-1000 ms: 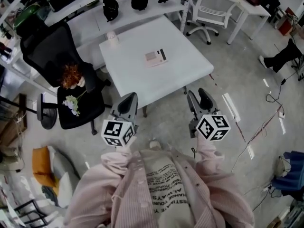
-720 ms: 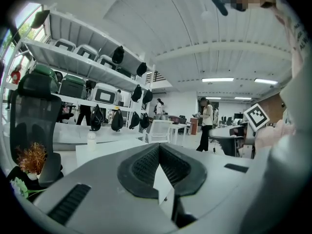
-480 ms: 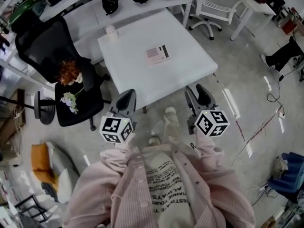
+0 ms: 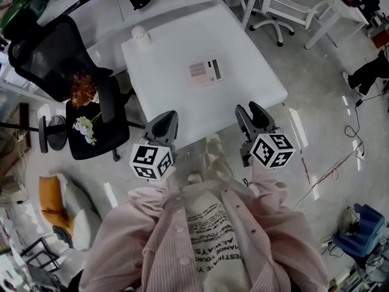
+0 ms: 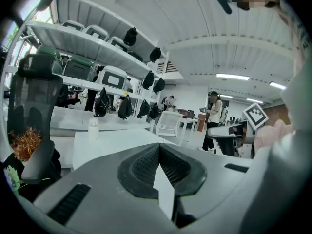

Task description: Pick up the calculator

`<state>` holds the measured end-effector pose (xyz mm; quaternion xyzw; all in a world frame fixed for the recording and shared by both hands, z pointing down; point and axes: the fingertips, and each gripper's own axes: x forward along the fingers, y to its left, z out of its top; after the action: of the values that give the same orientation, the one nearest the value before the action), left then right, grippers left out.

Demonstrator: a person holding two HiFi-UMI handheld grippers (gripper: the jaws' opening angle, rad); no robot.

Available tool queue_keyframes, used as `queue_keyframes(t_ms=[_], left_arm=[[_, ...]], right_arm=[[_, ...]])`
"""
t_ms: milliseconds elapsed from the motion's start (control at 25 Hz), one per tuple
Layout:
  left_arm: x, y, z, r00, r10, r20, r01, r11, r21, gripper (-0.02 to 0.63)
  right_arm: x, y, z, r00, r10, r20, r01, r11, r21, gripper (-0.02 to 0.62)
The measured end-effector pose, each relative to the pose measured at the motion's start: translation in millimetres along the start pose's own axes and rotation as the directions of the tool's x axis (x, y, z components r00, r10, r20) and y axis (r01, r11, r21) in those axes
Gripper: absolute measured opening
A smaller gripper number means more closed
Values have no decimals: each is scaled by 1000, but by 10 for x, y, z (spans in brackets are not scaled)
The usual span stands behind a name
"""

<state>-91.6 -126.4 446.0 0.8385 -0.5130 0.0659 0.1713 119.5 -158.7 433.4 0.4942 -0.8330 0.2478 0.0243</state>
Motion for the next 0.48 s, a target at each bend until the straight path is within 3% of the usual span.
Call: queue_keyframes(t_ms=[480], left_arm=[[990, 305, -153, 993, 27, -114, -34, 997, -63, 2]], right_arm=[[1176, -520, -37, 981, 76, -179, -72, 997, 27, 189]])
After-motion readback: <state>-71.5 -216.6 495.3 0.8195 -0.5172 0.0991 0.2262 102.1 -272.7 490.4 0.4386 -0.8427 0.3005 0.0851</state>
